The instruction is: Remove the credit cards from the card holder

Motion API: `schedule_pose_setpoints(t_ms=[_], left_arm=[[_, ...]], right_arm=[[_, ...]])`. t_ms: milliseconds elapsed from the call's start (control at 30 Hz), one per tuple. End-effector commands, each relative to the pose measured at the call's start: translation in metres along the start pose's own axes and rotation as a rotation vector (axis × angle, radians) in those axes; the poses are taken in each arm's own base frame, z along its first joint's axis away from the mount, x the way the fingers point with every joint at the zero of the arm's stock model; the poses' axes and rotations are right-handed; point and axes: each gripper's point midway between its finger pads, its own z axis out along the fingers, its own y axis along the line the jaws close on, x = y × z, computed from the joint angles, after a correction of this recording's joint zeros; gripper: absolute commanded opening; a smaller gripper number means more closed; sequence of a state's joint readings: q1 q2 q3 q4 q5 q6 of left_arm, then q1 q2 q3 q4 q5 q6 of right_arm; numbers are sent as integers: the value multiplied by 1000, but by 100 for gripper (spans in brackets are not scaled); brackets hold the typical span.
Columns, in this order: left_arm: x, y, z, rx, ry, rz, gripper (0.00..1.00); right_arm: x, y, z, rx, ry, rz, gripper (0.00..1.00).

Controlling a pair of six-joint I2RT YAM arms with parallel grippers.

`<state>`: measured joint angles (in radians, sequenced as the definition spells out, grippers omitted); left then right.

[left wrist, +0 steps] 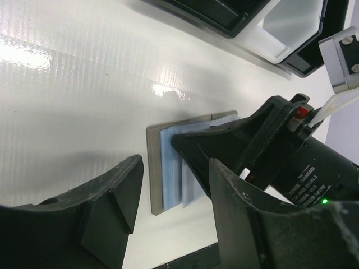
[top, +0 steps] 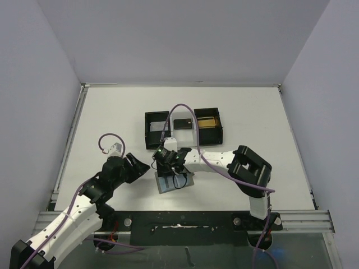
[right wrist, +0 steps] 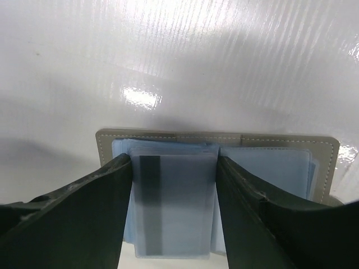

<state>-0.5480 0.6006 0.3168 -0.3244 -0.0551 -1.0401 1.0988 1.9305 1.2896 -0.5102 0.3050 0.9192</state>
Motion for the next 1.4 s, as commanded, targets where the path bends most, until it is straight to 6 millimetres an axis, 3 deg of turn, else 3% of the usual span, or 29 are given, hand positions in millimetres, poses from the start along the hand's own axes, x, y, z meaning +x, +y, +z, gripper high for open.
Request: schedule_pose_setpoints(t_ms=[0, 367, 767, 1367], left_arm=[[-9, -32, -4, 115, -11, 8, 49], [26, -59, 5, 311, 174, 70, 49], [72, -60, 6, 434, 359, 52, 47], [83, -63, 28, 438, 357, 55, 43]], right_arm=[[4, 10, -6, -193, 44, 64, 56], [8, 5, -8, -316, 77, 151, 58], [9, 5, -6, -368, 93, 192, 57], [5, 7, -11, -389, 87, 197, 57]])
